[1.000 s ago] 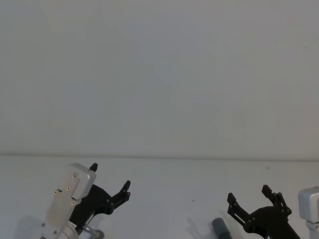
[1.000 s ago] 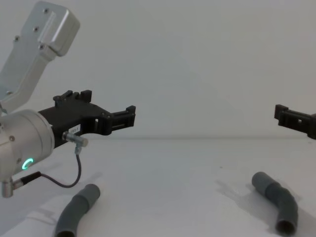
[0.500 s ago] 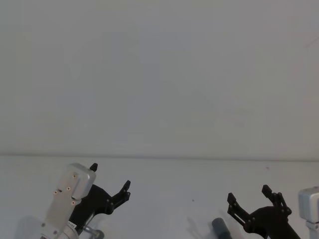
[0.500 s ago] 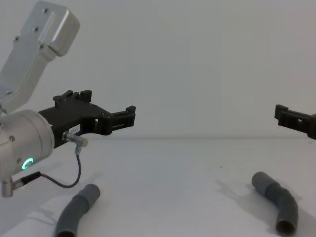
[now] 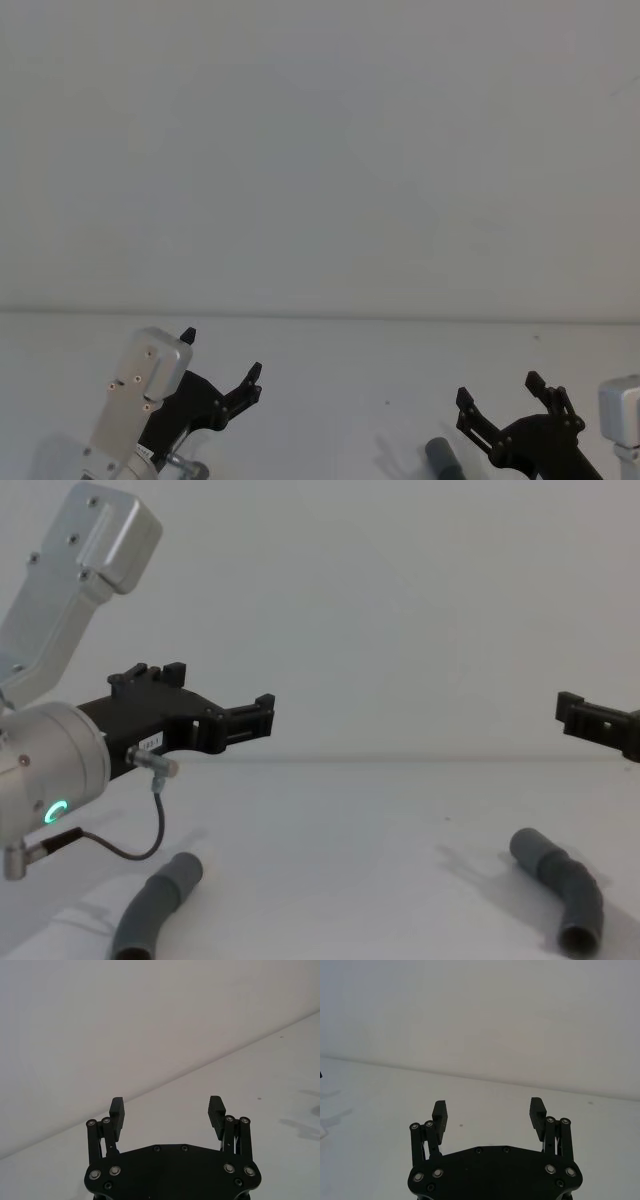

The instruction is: Use both hands to pick up one end of the pipe from the table, align the ends, and insert them.

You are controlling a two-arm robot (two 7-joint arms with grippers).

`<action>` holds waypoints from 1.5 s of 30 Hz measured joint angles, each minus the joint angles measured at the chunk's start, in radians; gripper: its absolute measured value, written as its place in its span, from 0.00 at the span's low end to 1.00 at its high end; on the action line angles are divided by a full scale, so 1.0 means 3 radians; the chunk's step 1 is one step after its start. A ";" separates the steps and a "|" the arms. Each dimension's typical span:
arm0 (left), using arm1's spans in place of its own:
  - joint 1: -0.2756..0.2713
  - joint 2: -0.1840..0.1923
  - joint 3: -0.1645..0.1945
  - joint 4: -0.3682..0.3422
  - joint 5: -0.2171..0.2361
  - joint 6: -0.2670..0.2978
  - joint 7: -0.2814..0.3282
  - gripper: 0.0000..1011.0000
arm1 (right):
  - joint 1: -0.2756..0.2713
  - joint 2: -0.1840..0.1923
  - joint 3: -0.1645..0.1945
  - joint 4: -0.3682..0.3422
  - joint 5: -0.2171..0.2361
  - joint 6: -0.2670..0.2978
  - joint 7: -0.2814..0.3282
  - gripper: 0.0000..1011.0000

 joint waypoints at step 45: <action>0.0000 0.0000 0.0000 0.0000 0.0000 0.0000 0.0000 0.99 | 0.0000 0.0000 0.0000 0.0000 0.0000 0.0000 0.0000 0.99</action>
